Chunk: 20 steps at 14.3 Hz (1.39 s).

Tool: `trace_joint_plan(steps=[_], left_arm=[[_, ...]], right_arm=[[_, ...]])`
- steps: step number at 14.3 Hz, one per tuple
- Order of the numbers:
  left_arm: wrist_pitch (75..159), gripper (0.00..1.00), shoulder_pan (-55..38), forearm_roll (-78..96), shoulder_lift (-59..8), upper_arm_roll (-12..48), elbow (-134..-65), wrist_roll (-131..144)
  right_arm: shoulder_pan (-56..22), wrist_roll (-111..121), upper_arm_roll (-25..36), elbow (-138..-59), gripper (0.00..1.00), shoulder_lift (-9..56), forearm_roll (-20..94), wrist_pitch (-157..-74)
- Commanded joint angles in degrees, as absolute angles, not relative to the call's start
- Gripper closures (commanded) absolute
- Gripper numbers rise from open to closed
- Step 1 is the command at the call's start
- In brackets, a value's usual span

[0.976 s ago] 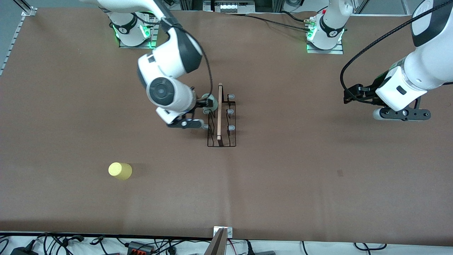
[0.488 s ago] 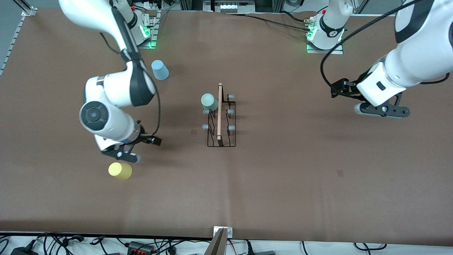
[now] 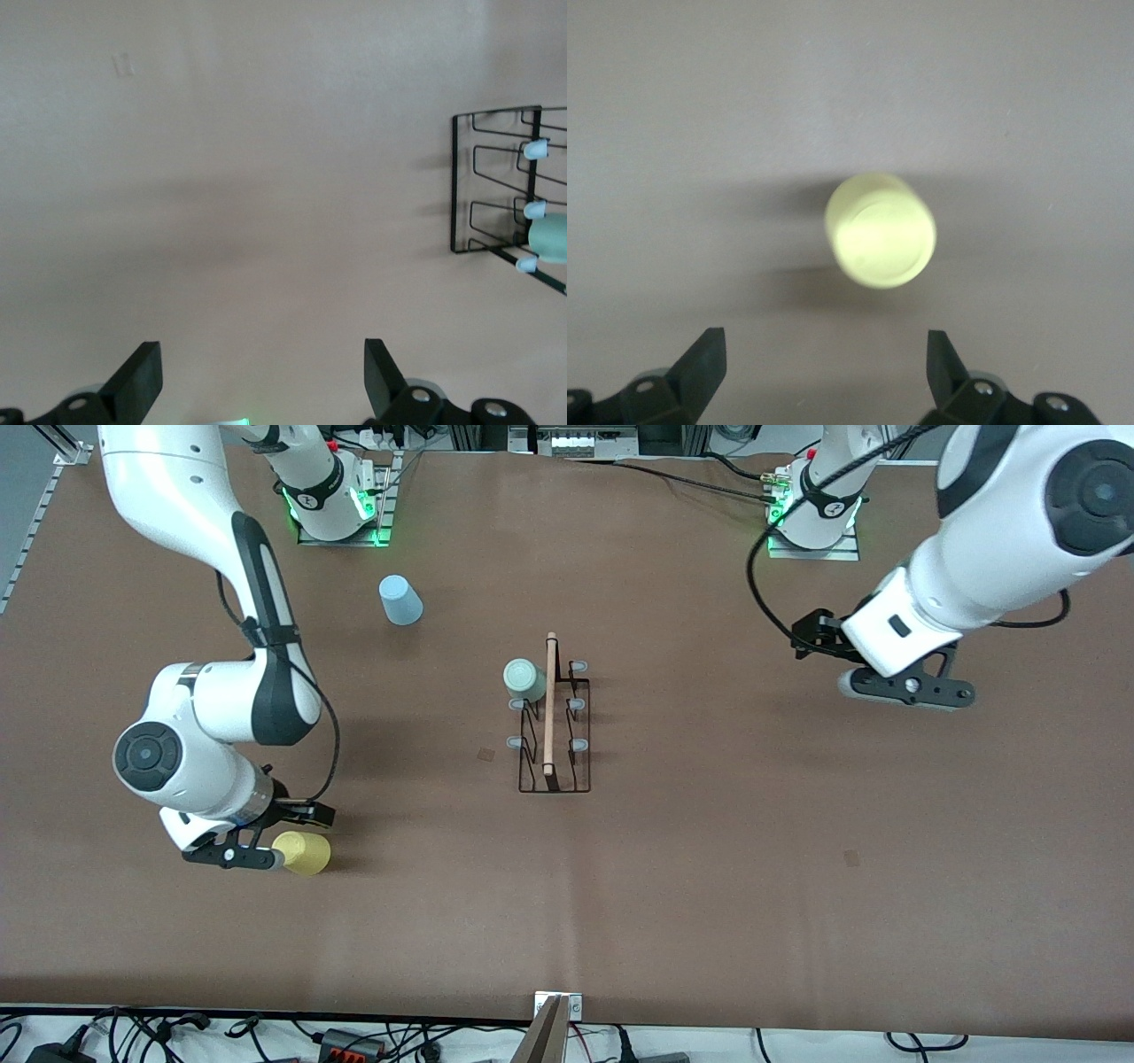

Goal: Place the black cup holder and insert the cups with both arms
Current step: 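Open the right gripper and move it to the yellow cup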

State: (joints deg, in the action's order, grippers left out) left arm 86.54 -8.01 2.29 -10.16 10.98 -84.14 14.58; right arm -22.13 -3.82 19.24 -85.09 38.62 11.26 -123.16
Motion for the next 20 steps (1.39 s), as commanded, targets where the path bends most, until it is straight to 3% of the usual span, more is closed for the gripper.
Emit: trace_joint_plan(steps=[1,6,13,15,20], left_arm=[[90.34,0.0,-7.65,-0.18,-9.93,11.34,-84.29,19.33],[95.36,0.0,-7.12,-4.04,-11.16,10.82,-84.2,23.73],[96.86,0.0,4.21,-3.86,-13.45,10.9,-82.88,11.2],[95.55,0.0,5.45,-4.04,-13.36,10.72,-83.23,9.14],[88.87,0.0,5.1,-4.31,-11.87,11.34,-84.11,6.33]], right_arm=[[-20.57,0.69,18.63,-84.73,0.0,40.77,10.99,-126.99],[-20.39,3.42,18.55,-84.73,0.0,43.24,11.07,-132.27],[-17.41,9.14,16.62,-84.73,0.0,44.74,12.56,-134.3],[-16.88,9.14,15.74,-84.73,0.14,45.09,13.09,-134.3],[-16.7,9.23,15.47,-83.32,0.21,45.35,15.64,-134.21]])
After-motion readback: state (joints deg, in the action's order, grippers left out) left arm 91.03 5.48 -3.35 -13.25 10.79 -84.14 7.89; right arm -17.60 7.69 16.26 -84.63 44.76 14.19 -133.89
